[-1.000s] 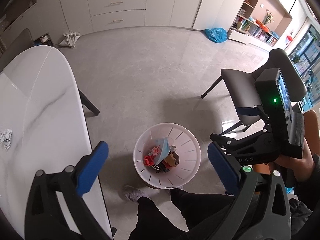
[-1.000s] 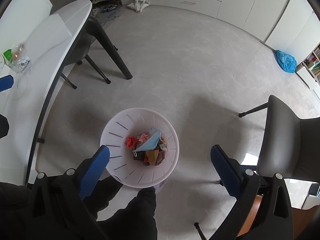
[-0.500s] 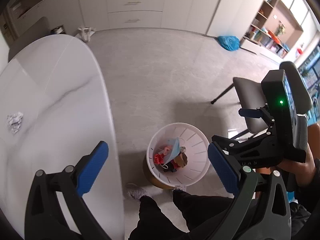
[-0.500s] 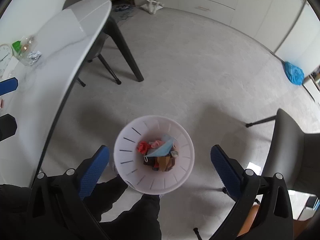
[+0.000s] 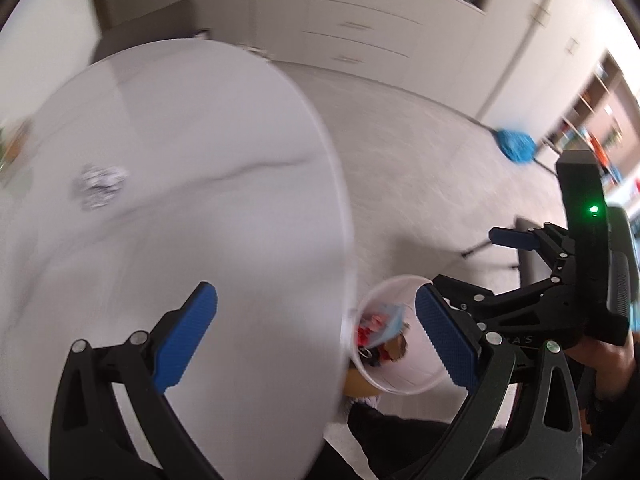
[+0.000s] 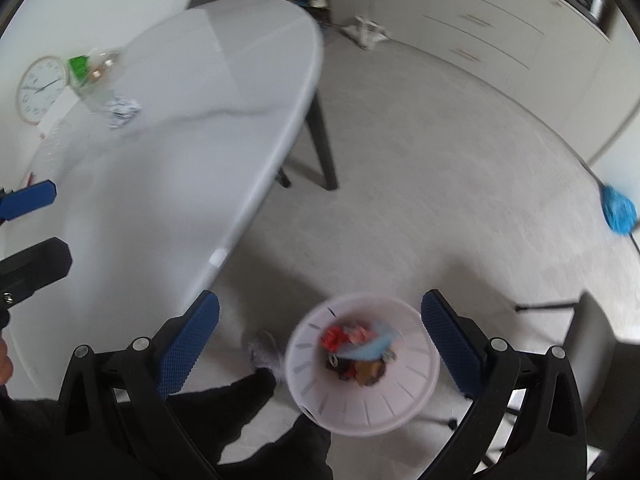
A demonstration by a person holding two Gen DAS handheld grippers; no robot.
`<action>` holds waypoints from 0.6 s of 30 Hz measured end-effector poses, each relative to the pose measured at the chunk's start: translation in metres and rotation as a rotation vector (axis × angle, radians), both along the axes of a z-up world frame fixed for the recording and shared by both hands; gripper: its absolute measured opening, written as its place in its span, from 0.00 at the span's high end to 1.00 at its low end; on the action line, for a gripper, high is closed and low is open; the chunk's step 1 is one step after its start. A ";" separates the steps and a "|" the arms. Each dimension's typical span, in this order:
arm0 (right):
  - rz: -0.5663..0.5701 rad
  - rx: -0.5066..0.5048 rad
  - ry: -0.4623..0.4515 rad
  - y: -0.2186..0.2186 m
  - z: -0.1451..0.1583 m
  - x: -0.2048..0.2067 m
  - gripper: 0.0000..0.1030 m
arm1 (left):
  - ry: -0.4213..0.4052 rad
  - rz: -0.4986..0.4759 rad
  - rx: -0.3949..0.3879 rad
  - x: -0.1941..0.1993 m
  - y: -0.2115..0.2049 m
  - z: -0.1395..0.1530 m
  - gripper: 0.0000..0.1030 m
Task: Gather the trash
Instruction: 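Move both tools back over the table toward the remaining trash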
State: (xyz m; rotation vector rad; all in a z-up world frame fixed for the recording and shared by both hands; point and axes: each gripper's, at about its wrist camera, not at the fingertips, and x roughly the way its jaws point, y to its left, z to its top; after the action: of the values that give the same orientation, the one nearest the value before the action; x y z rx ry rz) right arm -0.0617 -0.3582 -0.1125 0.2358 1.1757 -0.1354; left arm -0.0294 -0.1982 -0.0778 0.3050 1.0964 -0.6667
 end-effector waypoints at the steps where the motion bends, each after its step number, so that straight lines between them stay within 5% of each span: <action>1: 0.026 -0.001 -0.010 0.008 0.003 0.013 0.03 | -0.007 0.026 0.004 0.007 0.009 0.001 0.08; 18: 0.392 0.004 -0.060 0.176 0.010 0.237 0.03 | -0.084 0.488 0.083 0.157 0.217 0.001 0.08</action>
State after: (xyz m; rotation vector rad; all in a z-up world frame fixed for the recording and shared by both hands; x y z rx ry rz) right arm 0.1754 -0.1821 -0.1025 0.0100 1.1416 0.2162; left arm 0.1275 0.0186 -0.0772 0.1247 1.0670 -0.1732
